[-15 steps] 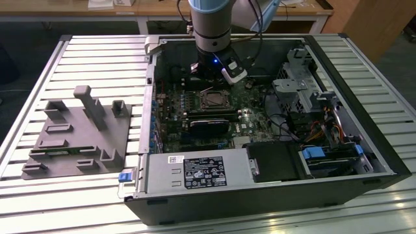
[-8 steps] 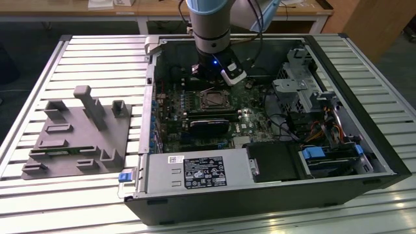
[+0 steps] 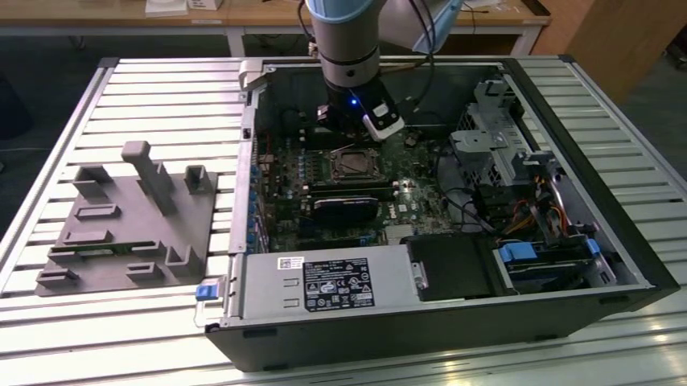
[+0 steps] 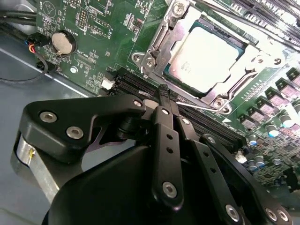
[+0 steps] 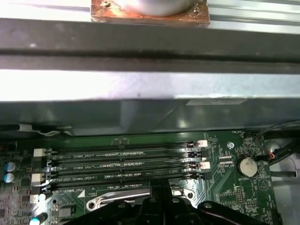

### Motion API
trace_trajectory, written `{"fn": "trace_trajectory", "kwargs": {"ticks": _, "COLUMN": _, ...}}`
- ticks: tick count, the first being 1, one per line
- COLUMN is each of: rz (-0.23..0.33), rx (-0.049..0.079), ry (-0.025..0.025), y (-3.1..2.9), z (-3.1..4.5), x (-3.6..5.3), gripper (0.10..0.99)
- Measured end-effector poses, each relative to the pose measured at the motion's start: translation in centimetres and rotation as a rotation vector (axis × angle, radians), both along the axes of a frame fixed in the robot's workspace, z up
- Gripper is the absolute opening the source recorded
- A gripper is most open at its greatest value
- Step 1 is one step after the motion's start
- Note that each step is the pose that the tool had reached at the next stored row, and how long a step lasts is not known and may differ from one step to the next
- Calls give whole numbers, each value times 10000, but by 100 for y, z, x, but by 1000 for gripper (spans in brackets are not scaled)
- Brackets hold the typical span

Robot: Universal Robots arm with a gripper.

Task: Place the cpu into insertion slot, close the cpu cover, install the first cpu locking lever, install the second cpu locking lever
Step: 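Install the first cpu locking lever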

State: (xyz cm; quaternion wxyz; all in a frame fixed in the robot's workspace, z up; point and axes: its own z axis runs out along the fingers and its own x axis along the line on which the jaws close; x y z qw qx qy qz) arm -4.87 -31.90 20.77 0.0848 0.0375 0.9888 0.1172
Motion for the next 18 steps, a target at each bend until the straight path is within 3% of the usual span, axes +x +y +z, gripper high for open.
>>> {"fn": "trace_trajectory", "kwargs": {"ticks": 6, "rz": -206, "rx": -11, "ry": -12, "y": 34, "z": -4, "x": -23, "gripper": 106}}
{"fn": "trace_trajectory", "kwargs": {"ticks": 12, "rz": -360, "rx": -164, "ry": -164, "y": 52, "z": -21, "x": -61, "gripper": 106}}
{"fn": "trace_trajectory", "kwargs": {"ticks": 18, "rz": -463, "rx": -175, "ry": -229, "y": 113, "z": -38, "x": -87, "gripper": 106}}
